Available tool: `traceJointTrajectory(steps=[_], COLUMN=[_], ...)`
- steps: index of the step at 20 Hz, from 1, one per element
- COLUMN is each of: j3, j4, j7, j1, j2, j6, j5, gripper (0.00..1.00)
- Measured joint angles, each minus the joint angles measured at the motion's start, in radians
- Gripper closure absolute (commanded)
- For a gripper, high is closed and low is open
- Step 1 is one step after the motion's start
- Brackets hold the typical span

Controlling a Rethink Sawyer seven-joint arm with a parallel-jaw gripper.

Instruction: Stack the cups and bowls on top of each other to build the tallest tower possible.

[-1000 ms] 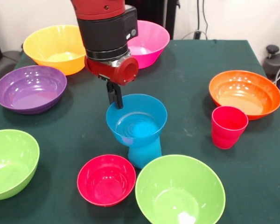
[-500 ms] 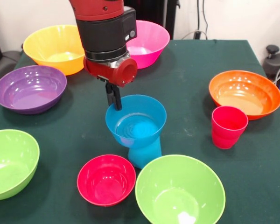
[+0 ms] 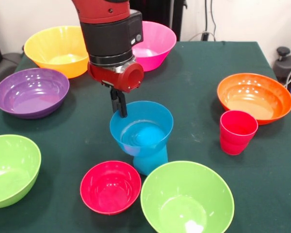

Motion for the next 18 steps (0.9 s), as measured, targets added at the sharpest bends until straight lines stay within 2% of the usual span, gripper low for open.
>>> traceJointTrajectory(steps=[18], j3=[0.000], j4=[0.000], j7=[0.000], j1=[0.012], j2=[0.008], j6=[-0.048], j5=[0.000], gripper=[1.00])
